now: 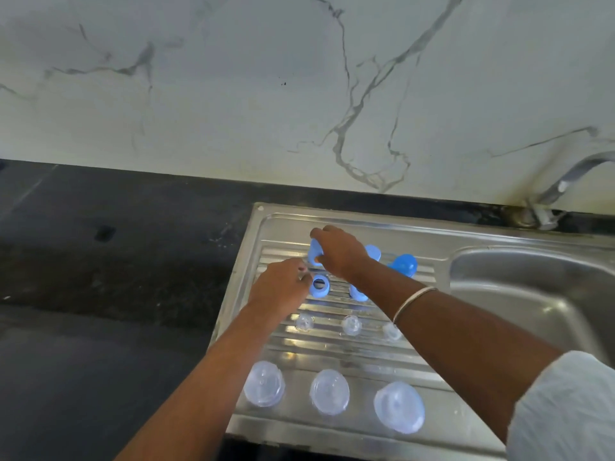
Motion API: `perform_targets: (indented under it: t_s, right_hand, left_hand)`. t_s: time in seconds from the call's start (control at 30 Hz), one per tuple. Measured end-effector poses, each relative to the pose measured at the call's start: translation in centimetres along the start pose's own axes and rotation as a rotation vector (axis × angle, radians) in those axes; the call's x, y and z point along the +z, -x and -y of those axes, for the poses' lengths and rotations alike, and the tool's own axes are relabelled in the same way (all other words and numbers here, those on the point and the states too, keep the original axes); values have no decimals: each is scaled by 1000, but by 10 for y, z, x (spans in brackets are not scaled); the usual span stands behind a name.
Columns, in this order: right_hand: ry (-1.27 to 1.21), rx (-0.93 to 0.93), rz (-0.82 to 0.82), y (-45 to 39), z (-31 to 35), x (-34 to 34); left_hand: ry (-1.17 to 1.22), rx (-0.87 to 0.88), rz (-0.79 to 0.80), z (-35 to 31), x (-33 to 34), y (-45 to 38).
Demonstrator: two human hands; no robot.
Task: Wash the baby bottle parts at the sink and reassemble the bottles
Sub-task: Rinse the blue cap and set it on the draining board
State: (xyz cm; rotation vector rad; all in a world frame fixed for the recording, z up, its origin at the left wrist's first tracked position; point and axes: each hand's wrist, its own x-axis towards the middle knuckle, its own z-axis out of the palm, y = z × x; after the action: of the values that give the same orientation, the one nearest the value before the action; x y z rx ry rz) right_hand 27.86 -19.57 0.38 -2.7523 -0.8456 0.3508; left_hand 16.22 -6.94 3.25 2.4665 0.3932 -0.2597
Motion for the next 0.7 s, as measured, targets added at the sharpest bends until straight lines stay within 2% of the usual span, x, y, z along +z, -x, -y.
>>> perform_targets:
  t_s: [0.23, 0.33, 0.4, 0.57, 0.7]
  right_hand:
    - [41, 22, 28, -11, 4, 6]
    - [-20, 66, 31, -5, 7, -1]
    - [-105, 90, -25, 10, 10, -10]
    - [-198, 149, -299, 89, -11, -16]
    - [-171, 338, -174, 145, -46, -10]
  left_hand:
    - [-37, 47, -18, 4, 5, -14]
    - [-51, 63, -30, 4, 9, -18]
    - [-45, 71, -35, 3, 11, -18]
    - [-36, 163, -7, -11, 21, -16]
    - [-35, 284, 35, -36, 40, -10]
